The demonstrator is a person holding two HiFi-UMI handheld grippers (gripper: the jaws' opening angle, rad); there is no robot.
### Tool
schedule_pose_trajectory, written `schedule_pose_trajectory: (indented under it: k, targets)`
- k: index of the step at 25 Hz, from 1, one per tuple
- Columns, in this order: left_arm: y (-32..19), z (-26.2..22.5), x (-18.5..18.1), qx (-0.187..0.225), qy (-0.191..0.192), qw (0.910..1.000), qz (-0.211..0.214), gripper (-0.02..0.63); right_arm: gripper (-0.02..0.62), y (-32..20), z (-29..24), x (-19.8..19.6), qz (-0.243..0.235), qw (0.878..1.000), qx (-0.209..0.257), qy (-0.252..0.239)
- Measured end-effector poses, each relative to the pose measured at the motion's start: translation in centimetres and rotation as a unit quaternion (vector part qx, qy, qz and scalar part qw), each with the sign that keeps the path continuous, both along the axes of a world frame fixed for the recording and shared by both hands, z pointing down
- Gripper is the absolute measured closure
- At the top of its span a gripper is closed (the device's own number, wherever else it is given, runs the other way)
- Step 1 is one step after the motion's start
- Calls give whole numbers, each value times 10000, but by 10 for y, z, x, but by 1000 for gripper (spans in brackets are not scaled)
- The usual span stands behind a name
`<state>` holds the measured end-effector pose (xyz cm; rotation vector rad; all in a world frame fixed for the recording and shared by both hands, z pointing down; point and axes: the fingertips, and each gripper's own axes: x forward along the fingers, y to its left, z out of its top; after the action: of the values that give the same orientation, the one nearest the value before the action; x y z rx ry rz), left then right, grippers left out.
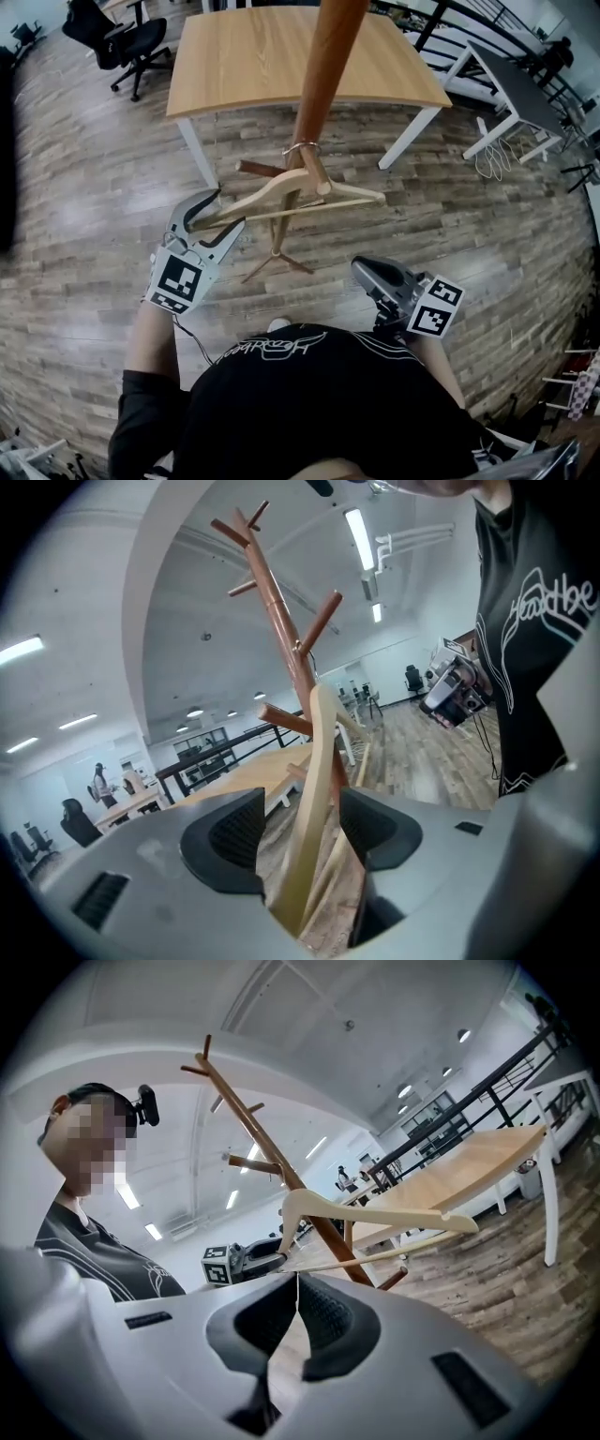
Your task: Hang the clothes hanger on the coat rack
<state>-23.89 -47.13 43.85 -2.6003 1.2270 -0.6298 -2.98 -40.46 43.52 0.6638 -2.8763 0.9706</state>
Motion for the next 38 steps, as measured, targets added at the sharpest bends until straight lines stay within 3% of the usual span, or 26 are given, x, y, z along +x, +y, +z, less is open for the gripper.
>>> schedule_pose_trajectory:
  k: [5, 8, 11, 18, 20, 23, 27, 29, 38]
  targets:
    - [37, -27, -28, 268, 439, 9943, -936, 373, 555, 24, -13, 12, -355, 9992, 172, -22]
    - [77, -47, -50, 518, 831, 9772, -1884, 377, 555, 44, -22, 21, -636, 9974, 329, -48]
    - [125, -58, -33, 493, 1199, 9674, -2177, 408, 555, 71, -30, 33, -855, 9950, 500, -85]
    - [231, -68, 110, 49, 2100, 9665, -1476, 462, 555, 162, -35, 94, -1224, 9900, 692, -113]
    - [257, -65, 144, -168, 2323, 9632, -1345, 516, 555, 187, -37, 112, -1290, 9886, 761, -137]
    - [289, -57, 188, -627, 2894, 9479, -1173, 574, 555, 218, -42, 139, -1315, 9875, 849, -193]
    - [323, -66, 243, -1110, 3865, 9126, -741, 598, 555, 248, -54, 164, -1319, 9865, 882, -409]
    - [338, -71, 270, -1259, 4151, 8997, -483, 600, 555, 262, -58, 172, -1343, 9854, 900, -533]
    - [391, -86, 330, -1238, 4467, 8861, -37, 600, 555, 310, -54, 207, -1266, 9850, 996, -625]
